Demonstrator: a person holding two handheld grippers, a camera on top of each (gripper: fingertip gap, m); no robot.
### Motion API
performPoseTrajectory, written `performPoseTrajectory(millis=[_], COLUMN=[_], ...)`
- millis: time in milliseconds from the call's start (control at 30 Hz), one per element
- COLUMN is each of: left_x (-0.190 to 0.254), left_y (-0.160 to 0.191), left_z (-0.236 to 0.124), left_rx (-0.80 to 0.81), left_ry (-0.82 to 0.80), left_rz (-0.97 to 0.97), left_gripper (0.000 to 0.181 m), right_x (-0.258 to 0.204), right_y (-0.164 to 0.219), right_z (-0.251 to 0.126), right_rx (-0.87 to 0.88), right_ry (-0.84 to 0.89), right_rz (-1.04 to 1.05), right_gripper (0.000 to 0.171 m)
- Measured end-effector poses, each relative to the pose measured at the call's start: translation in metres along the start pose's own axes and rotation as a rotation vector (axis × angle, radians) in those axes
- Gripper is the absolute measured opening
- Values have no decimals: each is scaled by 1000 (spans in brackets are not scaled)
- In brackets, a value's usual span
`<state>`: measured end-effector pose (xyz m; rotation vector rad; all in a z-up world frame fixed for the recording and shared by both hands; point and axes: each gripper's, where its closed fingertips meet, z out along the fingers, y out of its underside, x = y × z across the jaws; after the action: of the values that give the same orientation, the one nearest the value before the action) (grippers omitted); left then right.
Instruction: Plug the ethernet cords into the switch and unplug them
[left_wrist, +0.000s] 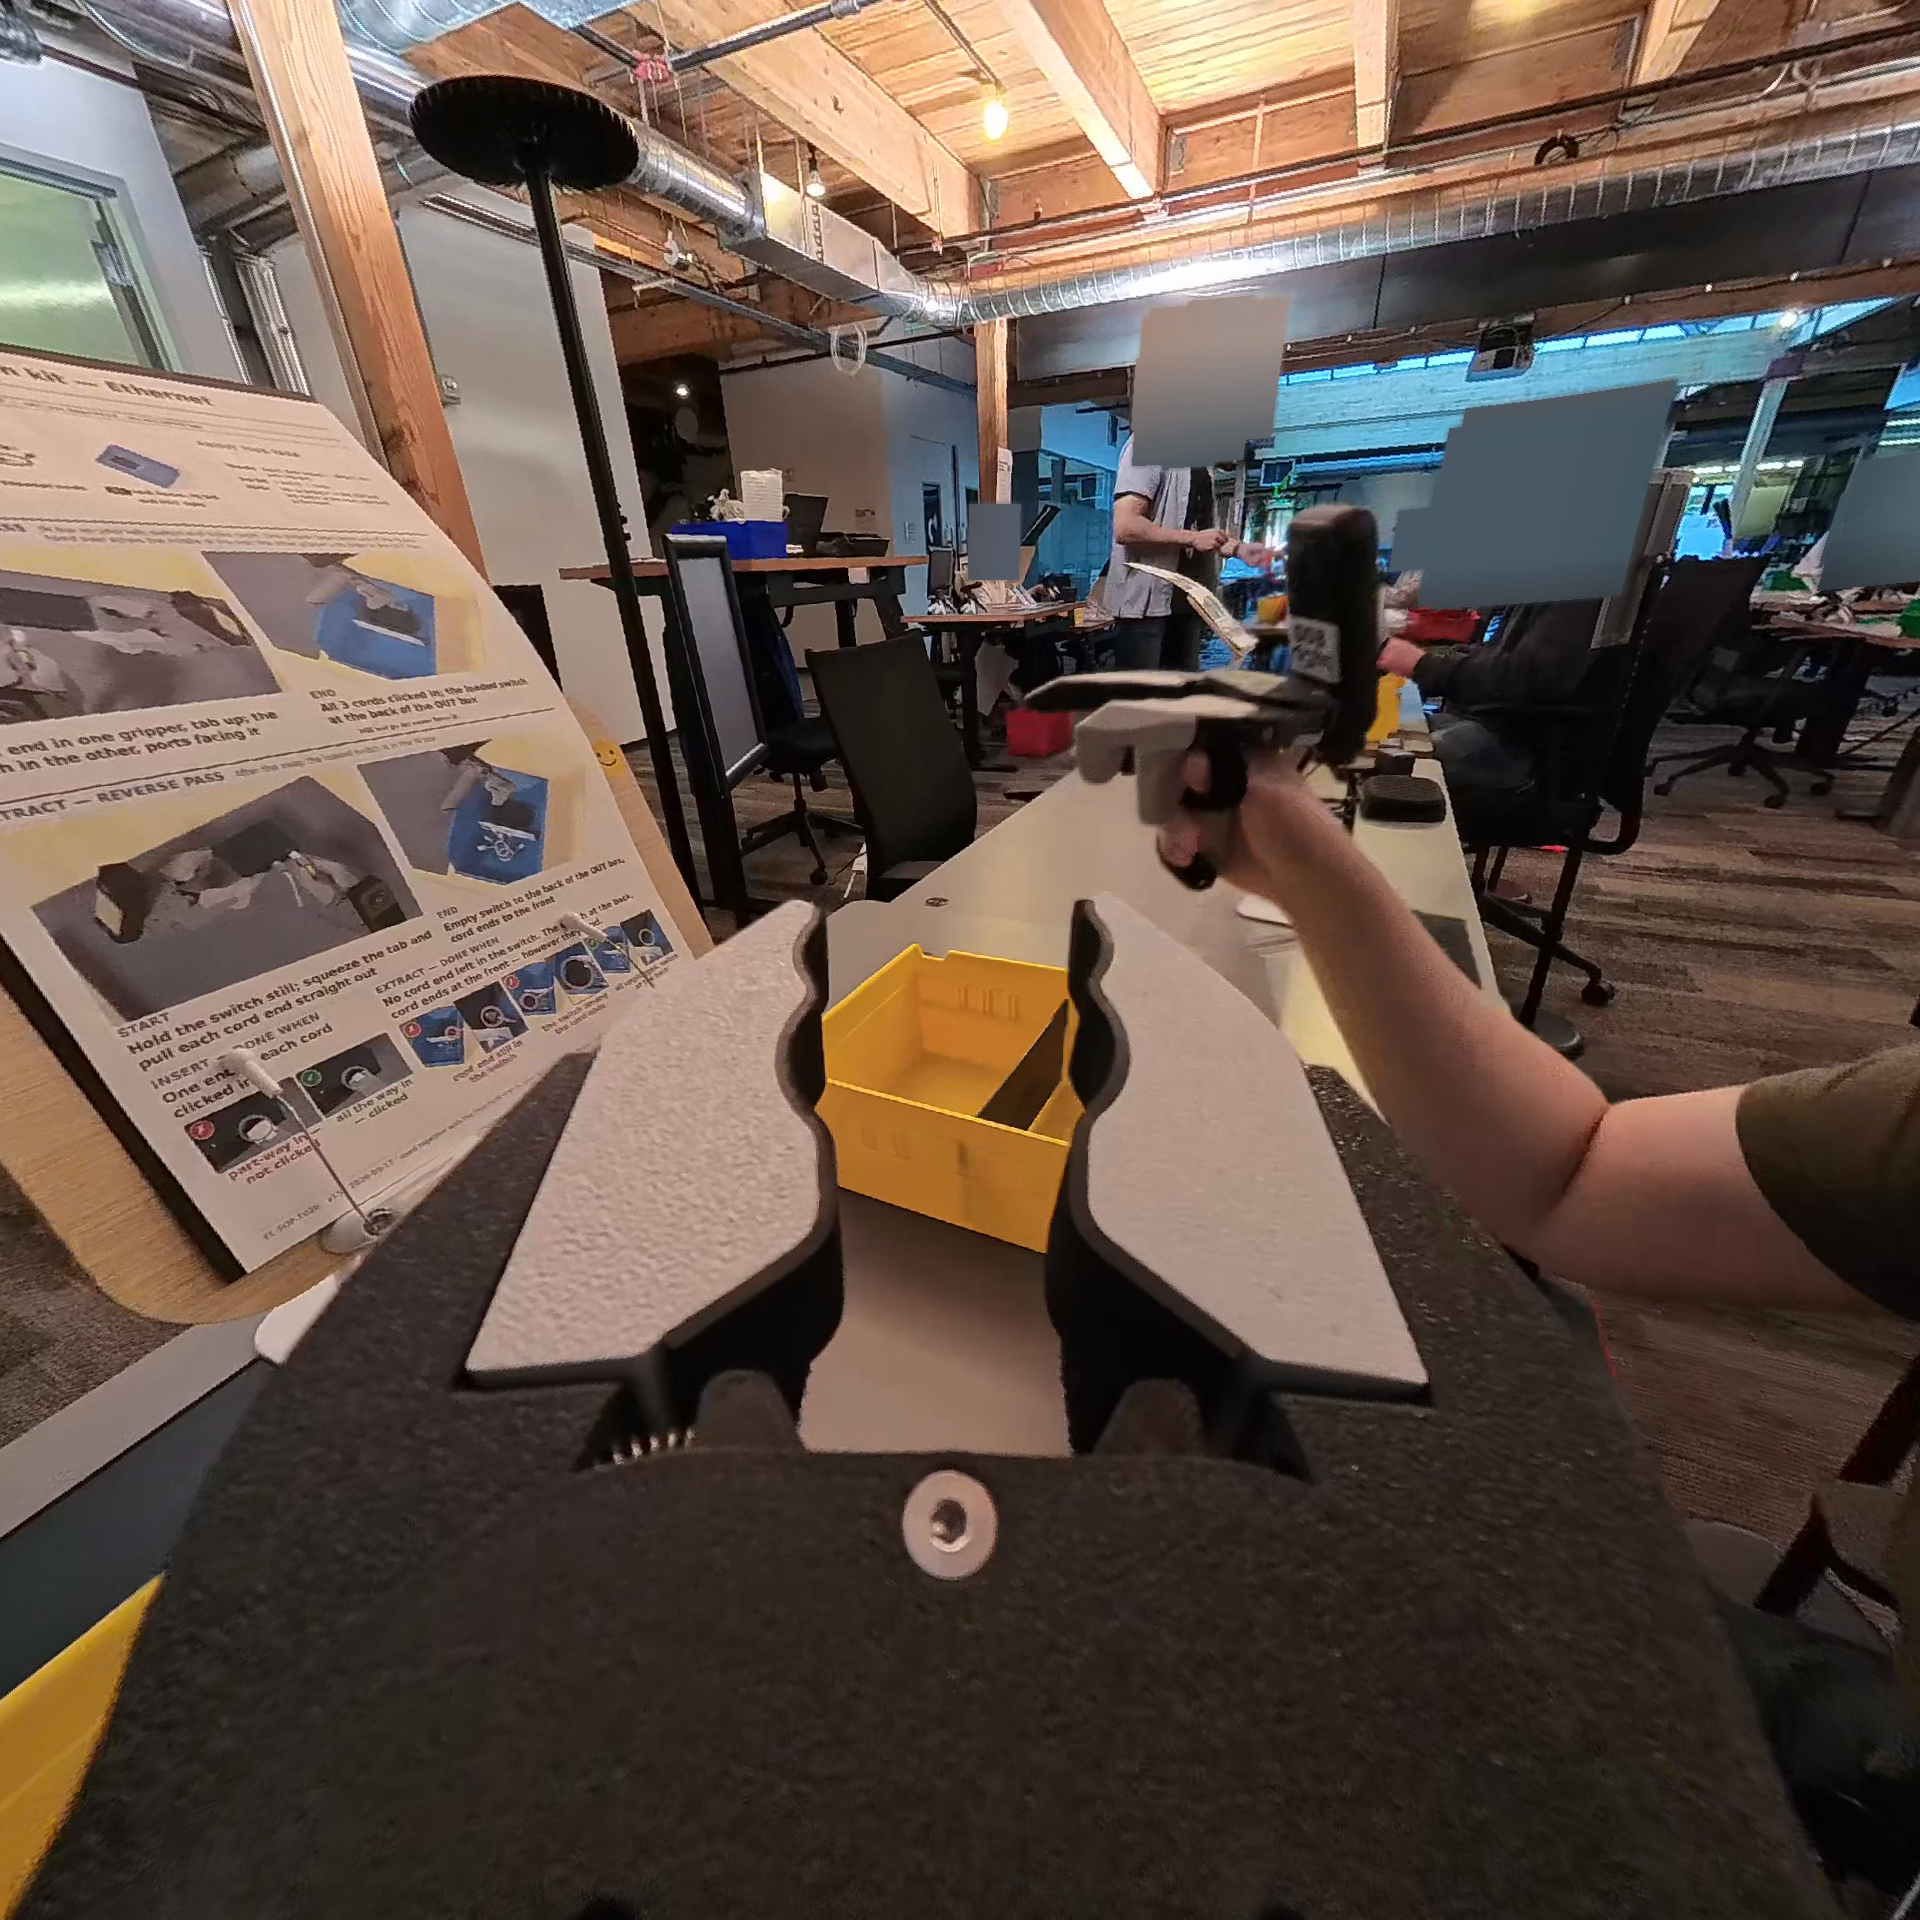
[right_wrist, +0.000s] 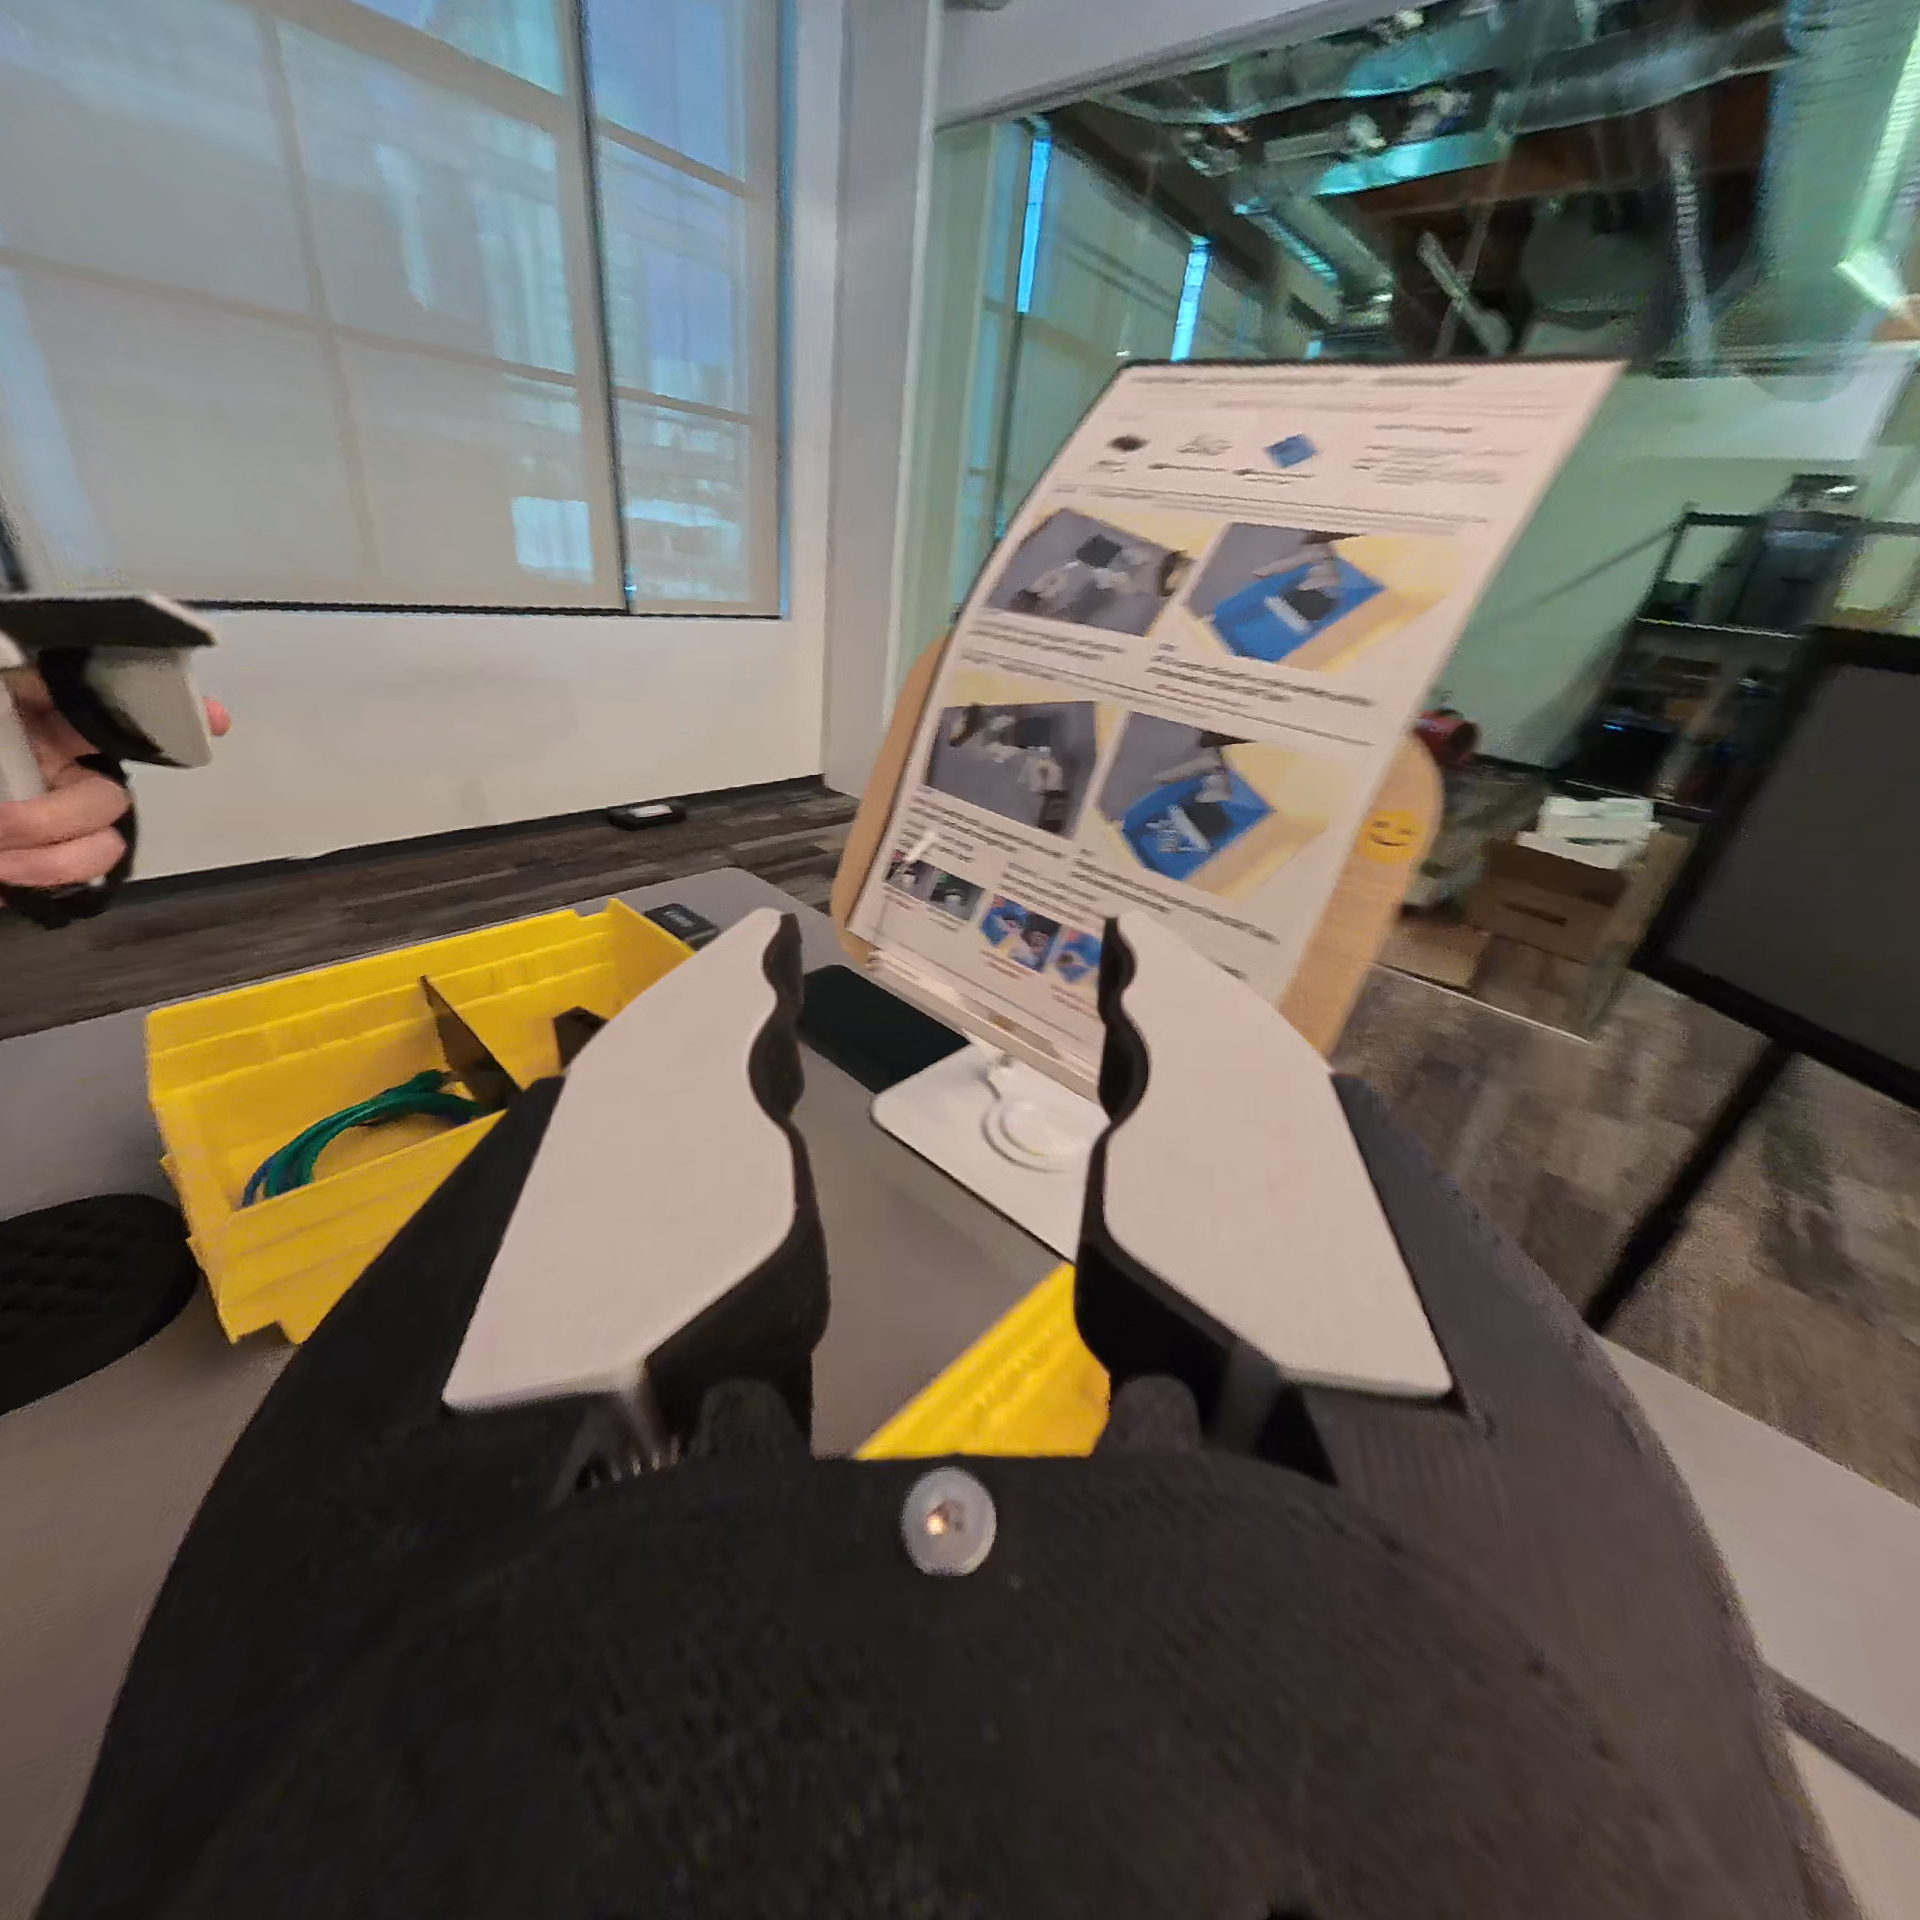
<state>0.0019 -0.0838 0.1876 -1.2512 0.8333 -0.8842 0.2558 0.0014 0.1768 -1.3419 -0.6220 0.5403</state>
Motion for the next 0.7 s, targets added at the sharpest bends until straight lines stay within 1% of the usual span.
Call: performPoseTrajectory(millis=[100, 167, 267, 367, 500, 533, 700], left_x=[2, 6, 10, 12, 17, 19, 21], left_y=[-4, -6, -10, -14, -21, -22, -26], left_z=[-2, -4, -8, -13, -19, -21, -25], left_rx=[15, 20, 30, 37, 61, 68, 78], left_ry=[23, 43, 54, 49, 65, 72, 69], left_rz=[-19, -33, -37, -24, -34, -37, -24], left_gripper=[44, 44, 44, 44, 43, 42, 39], right_x=[27, 41, 48, 45, 29, 24, 15], right_y=[-16, -23, -49, -79, -103, -105, -99], right_z=[-48, -81, -126, -157, -177, -178, -168], right_rx=[-8, -55, -67, -21, 34, 41, 25], right_ry=[123, 175, 223, 233, 212, 199, 162], right_rz=[-14, -22, -27, 8, 31, 28, 23], right_gripper=[50, 38, 21, 17, 9, 3, 1])
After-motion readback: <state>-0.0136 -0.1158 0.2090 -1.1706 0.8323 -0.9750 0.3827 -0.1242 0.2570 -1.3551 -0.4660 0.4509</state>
